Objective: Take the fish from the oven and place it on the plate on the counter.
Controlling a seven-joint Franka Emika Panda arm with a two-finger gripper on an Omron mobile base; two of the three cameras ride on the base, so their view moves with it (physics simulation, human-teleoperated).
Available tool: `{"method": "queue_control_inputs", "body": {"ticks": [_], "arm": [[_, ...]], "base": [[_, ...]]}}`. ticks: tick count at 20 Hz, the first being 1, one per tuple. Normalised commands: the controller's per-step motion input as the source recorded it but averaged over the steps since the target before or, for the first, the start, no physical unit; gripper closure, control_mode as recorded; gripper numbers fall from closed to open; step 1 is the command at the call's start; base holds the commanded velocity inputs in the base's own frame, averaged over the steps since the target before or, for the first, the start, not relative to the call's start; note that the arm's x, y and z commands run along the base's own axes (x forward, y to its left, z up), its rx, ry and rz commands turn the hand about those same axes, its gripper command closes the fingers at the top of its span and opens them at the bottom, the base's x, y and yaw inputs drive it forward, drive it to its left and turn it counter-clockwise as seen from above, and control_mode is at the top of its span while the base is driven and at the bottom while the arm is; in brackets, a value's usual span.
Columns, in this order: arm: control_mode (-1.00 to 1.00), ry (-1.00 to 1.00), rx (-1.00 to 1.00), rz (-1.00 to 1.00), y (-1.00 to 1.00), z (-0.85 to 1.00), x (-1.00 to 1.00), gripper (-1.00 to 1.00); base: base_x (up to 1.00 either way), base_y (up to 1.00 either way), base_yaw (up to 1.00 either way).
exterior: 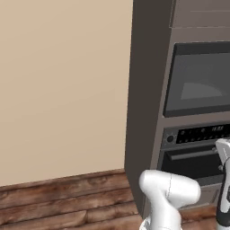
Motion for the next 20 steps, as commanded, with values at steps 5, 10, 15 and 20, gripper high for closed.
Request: {"method": "queue_control_inputs", "body": {"ticks": [5,10,15,20], "arm": [[-1.0,-0.01,0.48,-0.2,-0.59,-0.4,0.41,-1.0],[-1.0,0.0,0.3,0.0,-0.43,-0.46,0.76,-1.0],[-1.0,-0.12,0.09,0.0,-0.43,-0.51,0.51,-1.0],[-1.0,-0.02,0.09,0.0,-0.55,-0.26,0.39,-1.0]], "base": [[0.0,0.0,0.0],[0.0,0.0,0.0],[0.0,0.0,0.0],[0.0,0.0,0.0]]}}
